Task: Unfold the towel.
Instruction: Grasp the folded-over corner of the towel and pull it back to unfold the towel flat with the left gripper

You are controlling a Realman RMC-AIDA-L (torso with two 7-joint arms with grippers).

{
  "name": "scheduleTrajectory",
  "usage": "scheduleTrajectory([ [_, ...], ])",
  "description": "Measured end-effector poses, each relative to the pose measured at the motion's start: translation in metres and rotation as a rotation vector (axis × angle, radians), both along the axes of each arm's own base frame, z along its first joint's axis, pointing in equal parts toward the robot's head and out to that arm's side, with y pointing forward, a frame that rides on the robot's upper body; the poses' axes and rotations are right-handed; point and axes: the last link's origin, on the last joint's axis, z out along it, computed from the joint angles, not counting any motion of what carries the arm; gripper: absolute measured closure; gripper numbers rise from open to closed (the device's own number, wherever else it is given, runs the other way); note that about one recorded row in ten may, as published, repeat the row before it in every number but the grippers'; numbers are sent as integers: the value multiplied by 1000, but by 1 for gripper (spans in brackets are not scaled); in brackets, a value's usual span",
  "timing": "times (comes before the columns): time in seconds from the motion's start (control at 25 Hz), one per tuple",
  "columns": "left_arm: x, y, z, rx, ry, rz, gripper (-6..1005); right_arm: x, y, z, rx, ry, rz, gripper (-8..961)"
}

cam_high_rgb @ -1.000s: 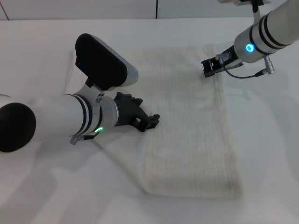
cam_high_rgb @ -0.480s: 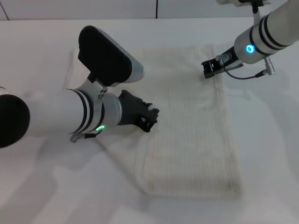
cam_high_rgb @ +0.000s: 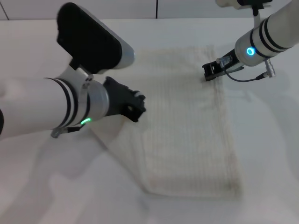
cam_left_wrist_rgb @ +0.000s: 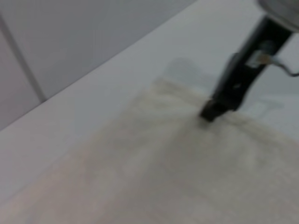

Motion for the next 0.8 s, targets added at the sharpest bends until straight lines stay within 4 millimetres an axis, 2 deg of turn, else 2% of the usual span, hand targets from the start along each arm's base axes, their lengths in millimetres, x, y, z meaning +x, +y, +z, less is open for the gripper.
scheduleTrajectory([
  [0.2,-2,-4,20,86,48,75,934,1,-1,-1,-7,-5,3,955],
  [0.56,-4,-14,28,99,82,118,934,2,-1,0,-9,-5,3,955],
  [0.8,-9,-24,45,128,61,192,933,3,-2,0,-10,-5,2,954],
])
